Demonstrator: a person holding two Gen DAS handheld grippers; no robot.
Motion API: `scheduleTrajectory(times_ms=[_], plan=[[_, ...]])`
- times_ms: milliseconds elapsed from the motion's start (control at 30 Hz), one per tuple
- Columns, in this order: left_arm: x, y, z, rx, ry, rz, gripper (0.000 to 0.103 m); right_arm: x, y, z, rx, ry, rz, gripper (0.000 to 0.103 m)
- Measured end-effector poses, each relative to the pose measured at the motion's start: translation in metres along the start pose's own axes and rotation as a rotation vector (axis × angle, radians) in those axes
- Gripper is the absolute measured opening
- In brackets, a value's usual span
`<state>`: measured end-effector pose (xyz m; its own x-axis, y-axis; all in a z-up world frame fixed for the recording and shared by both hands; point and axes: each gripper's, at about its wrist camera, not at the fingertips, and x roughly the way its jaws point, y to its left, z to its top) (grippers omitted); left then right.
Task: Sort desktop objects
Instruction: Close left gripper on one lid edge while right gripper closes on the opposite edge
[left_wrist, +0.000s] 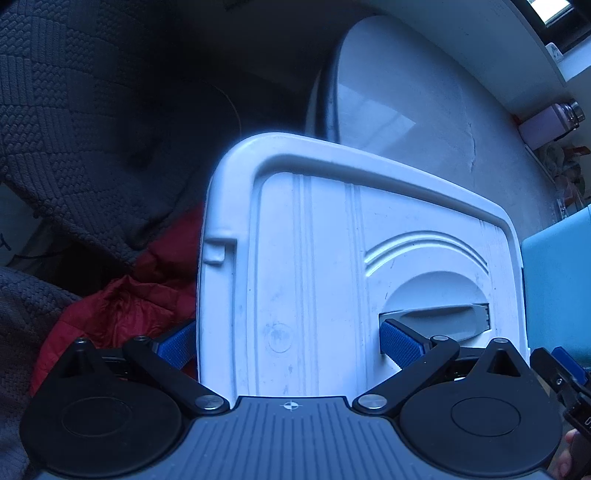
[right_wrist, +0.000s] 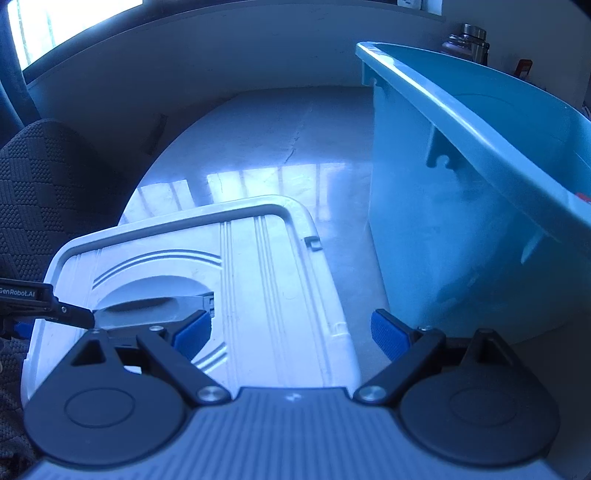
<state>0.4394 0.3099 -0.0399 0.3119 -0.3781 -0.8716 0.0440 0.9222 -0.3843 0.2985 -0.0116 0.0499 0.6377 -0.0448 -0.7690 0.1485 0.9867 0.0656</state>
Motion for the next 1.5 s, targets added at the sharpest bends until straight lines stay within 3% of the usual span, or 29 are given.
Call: scheduleTrajectory(times_ms=[300,667,833,1033,1133,1267,1500], plan=[[-0.005,0.010,0.007,0.035,-0.011,0.015,0.103,-0.005,0.009,0.006,-0.050,0.005,0.015,0.094],[-0.003,0.016,0.006,0.006,-0.010,0.035,0.101,0.004,0.007,0.024,-0.044,0.044,0.064,0.095],[-0.004,0.017,0.005,0.013,-0.008,0.030,0.101,0.021,0.009,0.045,-0.050,0.136,0.150,0.095],[-0.004,0.016,0.010,0.028,-0.014,0.031,0.101,0.055,0.017,0.069,-0.089,0.335,0.210,0.095],[-0.005,0.015,0.010,0.029,-0.020,0.030,0.101,0.063,0.016,0.070,-0.082,0.354,0.234,0.095],[-0.004,0.023,0.009,-0.006,-0.022,0.001,0.103,0.069,0.005,0.067,-0.009,0.373,0.260,0.091],[0.003,0.041,0.006,-0.113,-0.002,-0.110,0.103,0.074,0.002,0.064,0.001,0.390,0.270,0.092]])
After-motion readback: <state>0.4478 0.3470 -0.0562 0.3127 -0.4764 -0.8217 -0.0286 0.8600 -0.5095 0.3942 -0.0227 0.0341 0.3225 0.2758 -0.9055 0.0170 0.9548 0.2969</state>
